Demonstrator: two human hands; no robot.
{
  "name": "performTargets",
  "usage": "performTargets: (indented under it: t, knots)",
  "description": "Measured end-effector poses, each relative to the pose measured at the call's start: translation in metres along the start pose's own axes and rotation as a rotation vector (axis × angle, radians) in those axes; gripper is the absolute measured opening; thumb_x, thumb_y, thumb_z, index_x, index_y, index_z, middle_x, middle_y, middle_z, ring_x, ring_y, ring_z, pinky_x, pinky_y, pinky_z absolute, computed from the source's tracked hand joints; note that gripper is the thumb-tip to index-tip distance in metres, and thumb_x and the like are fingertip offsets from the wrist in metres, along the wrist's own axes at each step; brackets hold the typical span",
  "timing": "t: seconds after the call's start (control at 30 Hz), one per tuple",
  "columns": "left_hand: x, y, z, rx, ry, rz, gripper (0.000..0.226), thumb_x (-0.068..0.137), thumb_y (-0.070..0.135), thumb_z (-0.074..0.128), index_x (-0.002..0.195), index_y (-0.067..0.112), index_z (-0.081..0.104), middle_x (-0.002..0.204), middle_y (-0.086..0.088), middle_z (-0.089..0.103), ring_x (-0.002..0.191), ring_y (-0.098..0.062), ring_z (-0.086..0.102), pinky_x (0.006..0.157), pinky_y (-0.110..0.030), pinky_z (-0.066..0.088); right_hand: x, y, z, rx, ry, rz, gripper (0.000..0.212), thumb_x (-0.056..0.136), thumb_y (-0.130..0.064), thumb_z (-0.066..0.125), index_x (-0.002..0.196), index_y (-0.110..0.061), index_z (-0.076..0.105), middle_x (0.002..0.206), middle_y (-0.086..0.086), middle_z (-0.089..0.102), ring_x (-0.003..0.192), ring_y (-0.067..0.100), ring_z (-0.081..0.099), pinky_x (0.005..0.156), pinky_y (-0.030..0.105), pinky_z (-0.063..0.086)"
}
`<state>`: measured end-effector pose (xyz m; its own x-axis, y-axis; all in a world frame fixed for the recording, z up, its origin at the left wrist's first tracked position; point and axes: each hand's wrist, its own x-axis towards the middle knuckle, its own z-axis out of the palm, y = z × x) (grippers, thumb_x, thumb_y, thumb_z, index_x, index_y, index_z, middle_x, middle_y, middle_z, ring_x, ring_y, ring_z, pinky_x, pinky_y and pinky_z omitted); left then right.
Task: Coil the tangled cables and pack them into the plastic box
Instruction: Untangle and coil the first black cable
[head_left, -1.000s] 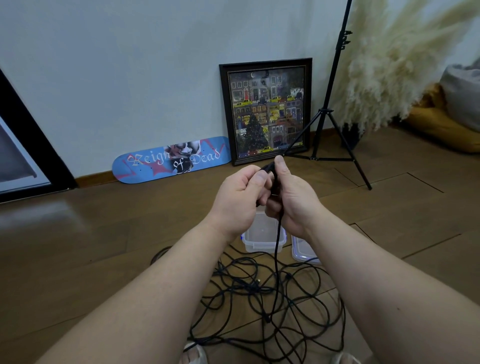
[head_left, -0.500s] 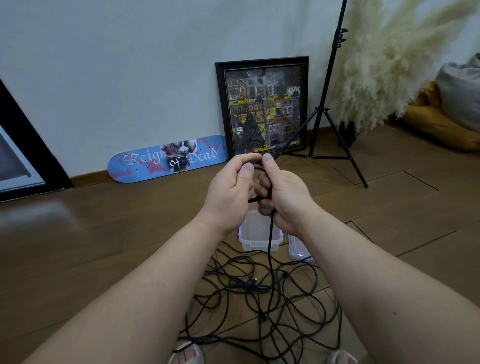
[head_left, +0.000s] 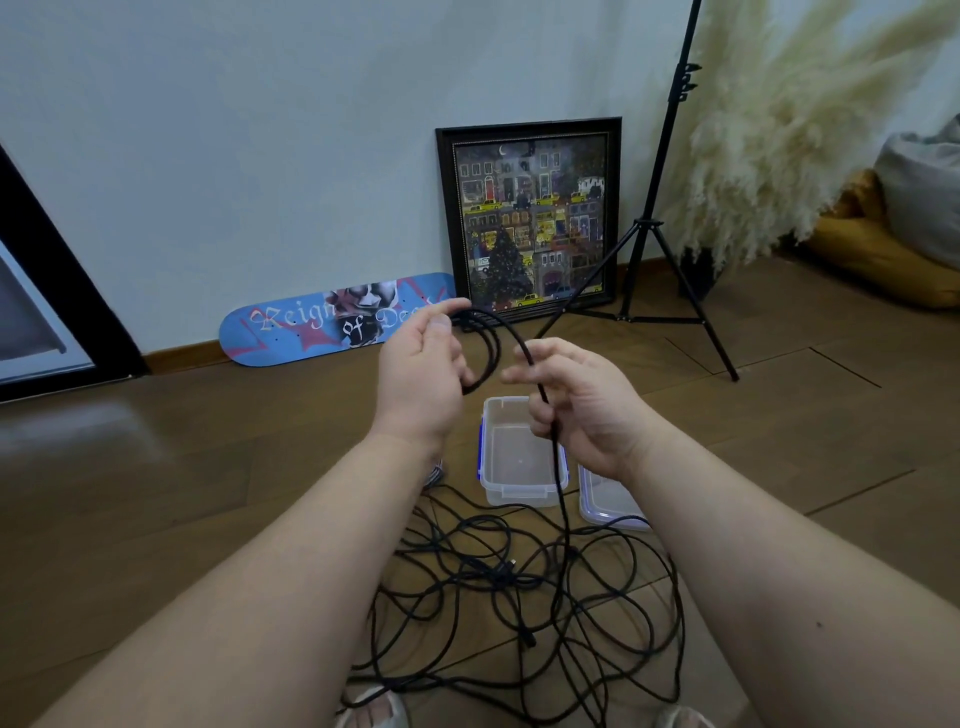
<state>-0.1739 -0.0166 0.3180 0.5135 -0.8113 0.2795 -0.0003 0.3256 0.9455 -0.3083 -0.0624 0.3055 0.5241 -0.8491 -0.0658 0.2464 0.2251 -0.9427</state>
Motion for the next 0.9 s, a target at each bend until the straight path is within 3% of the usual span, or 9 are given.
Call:
performTargets:
  t: [0.13, 0.27, 0.33, 0.4, 0.47, 0.57, 0.7, 0.8, 0.9]
  knots:
    - [0.019, 0.001, -0.02, -0.149, 0.194, -0.052, 0.031, 0.105, 0.007, 0.03, 0.106, 0.009, 0.06, 0.045, 0.014, 0.03, 0.042, -0.003, 0.027, 0.048, -0.021, 0.034, 0.0, 0.002, -0.022, -0.072, 0.154, -0.033, 0.025, 0.086, 0.01, 0.05, 0.081, -0.014, 0.056, 0.061, 0.0, 0.055, 0.045, 0.01, 0.038, 0.052, 0.025, 0.028]
    - [0.025, -0.003, -0.031, -0.157, 0.249, -0.06, 0.032, 0.105, 0.008, 0.029, 0.116, 0.004, 0.059, 0.046, 0.014, 0.03, 0.042, -0.004, 0.027, 0.048, -0.019, 0.036, 0.002, 0.007, -0.032, -0.892, 0.359, -0.193, 0.01, 0.089, -0.014, 0.065, 0.082, -0.02, 0.064, 0.076, -0.005, 0.061, 0.07, 0.012, 0.055, 0.061, 0.027, 0.044]
    - [0.023, -0.005, -0.029, -0.127, 0.238, -0.058, 0.031, 0.105, 0.007, 0.029, 0.114, 0.008, 0.059, 0.047, 0.014, 0.03, 0.044, -0.004, 0.027, 0.049, -0.017, 0.035, 0.0, 0.007, -0.018, -1.284, 0.276, -0.264, 0.008, 0.091, -0.019, 0.06, 0.09, -0.023, 0.068, 0.088, -0.006, 0.066, 0.088, 0.016, 0.061, 0.075, 0.03, 0.05]
    - [0.021, -0.006, -0.024, -0.086, 0.188, -0.037, 0.032, 0.105, 0.006, 0.028, 0.108, 0.011, 0.059, 0.046, 0.014, 0.03, 0.044, -0.003, 0.025, 0.049, -0.017, 0.031, -0.002, 0.002, 0.003, -1.434, 0.076, -0.281, 0.02, 0.091, -0.016, 0.055, 0.103, -0.023, 0.071, 0.1, -0.006, 0.067, 0.099, 0.016, 0.06, 0.086, 0.034, 0.052]
    - [0.018, -0.009, -0.021, -0.028, 0.122, -0.017, 0.033, 0.106, 0.006, 0.028, 0.103, 0.016, 0.06, 0.045, 0.014, 0.03, 0.045, -0.003, 0.025, 0.051, -0.019, 0.029, -0.006, -0.005, 0.021, -1.433, -0.116, -0.296, 0.026, 0.09, -0.013, 0.054, 0.104, -0.025, 0.072, 0.092, -0.014, 0.062, 0.098, 0.013, 0.059, 0.086, 0.035, 0.053]
    - [0.013, -0.012, -0.019, 0.001, 0.035, -0.032, 0.032, 0.106, 0.006, 0.029, 0.103, 0.015, 0.06, 0.046, 0.014, 0.03, 0.047, -0.004, 0.027, 0.051, -0.018, 0.029, -0.01, -0.018, 0.03, -1.15, -0.248, -0.322, 0.022, 0.09, -0.005, 0.059, 0.099, -0.016, 0.075, 0.07, -0.02, 0.059, 0.07, -0.003, 0.055, 0.066, 0.01, 0.042]
    - [0.007, -0.015, -0.014, -0.094, -0.093, -0.105, 0.033, 0.105, 0.006, 0.032, 0.1, 0.013, 0.064, 0.051, 0.008, 0.039, 0.055, -0.01, 0.036, 0.058, -0.022, 0.04, -0.007, -0.022, 0.027, -0.616, -0.097, -0.331, 0.018, 0.089, 0.007, 0.058, 0.093, -0.003, 0.073, 0.055, -0.017, 0.061, 0.052, -0.009, 0.054, 0.055, 0.005, 0.039]
    - [0.001, -0.014, -0.008, -0.137, -0.174, -0.132, 0.033, 0.105, 0.01, 0.033, 0.101, 0.011, 0.066, 0.057, 0.004, 0.048, 0.053, -0.008, 0.04, 0.058, -0.024, 0.036, 0.003, -0.013, 0.027, -0.499, 0.07, -0.365, 0.012, 0.086, 0.003, 0.065, 0.087, -0.007, 0.071, 0.062, -0.012, 0.061, 0.054, -0.008, 0.054, 0.058, 0.01, 0.041]
    - [-0.002, -0.011, -0.001, -0.093, -0.182, -0.13, 0.034, 0.107, 0.013, 0.03, 0.1, 0.013, 0.064, 0.049, 0.013, 0.04, 0.044, -0.002, 0.033, 0.053, -0.022, 0.031, 0.011, -0.003, 0.023, -0.456, 0.206, -0.395, 0.01, 0.082, -0.005, 0.074, 0.083, -0.01, 0.065, 0.069, -0.006, 0.058, 0.055, -0.006, 0.049, 0.058, 0.011, 0.043]
